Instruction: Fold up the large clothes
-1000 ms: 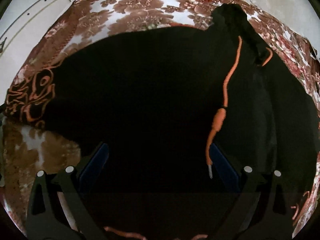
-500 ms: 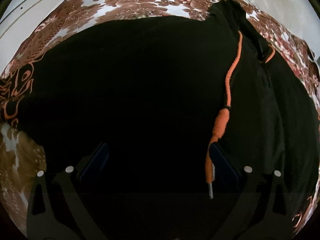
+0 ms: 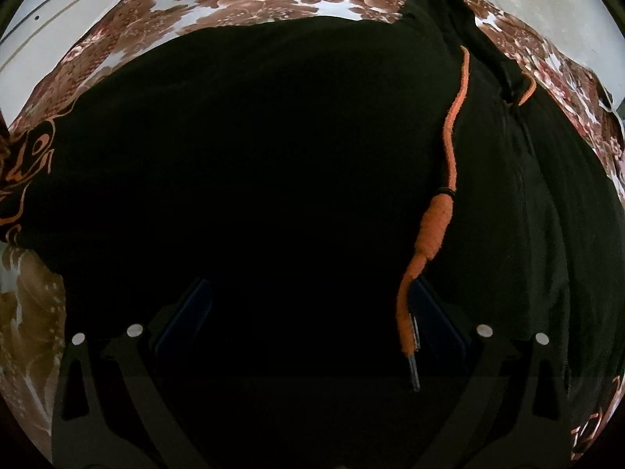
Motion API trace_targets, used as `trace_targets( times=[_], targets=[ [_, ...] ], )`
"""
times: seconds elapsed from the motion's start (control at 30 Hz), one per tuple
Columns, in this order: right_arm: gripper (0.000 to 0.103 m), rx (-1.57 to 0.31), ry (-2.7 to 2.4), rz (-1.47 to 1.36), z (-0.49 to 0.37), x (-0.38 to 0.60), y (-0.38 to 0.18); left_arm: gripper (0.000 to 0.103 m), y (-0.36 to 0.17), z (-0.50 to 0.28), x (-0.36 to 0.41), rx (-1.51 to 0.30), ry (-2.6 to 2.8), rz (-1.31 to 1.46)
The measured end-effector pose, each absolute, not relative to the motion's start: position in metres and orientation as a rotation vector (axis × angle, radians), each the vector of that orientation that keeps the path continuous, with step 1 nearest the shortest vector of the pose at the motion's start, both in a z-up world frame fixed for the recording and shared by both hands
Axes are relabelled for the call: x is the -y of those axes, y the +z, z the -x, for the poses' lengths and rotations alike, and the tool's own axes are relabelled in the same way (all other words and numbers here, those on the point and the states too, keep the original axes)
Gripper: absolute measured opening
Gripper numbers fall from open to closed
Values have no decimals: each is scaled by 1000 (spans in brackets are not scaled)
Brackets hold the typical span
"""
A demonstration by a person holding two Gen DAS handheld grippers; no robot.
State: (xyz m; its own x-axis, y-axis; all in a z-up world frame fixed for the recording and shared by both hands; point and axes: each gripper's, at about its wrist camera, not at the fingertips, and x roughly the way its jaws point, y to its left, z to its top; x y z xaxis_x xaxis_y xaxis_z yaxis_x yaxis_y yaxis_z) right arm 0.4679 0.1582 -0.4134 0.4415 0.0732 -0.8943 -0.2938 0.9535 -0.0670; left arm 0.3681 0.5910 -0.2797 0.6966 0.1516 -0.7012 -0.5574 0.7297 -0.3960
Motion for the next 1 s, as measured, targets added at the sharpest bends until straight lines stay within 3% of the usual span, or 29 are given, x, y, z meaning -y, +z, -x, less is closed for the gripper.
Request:
trace_targets(
  times=[0.23, 0.4, 0.6, 0.77, 1.0],
  targets=[
    [98, -990, 257, 300, -454, -153, -368, 10, -187, -423, -495, -641, 297, 533],
    [98, -1106, 260, 279, -453, -146, -401, 10, -135, -462, -420, -571, 200, 513],
    [98, -1106, 268, 234, -448, -140, -409, 10, -99, -520, -314, -553, 48, 474],
    [98, -1112, 326, 308, -451, -146, -409, 10, -96, -564, -219, -578, -64, 424],
    [98, -1142, 455, 377, -458, -143, -410, 10, -141, -615, -61, -691, -166, 296]
  ],
)
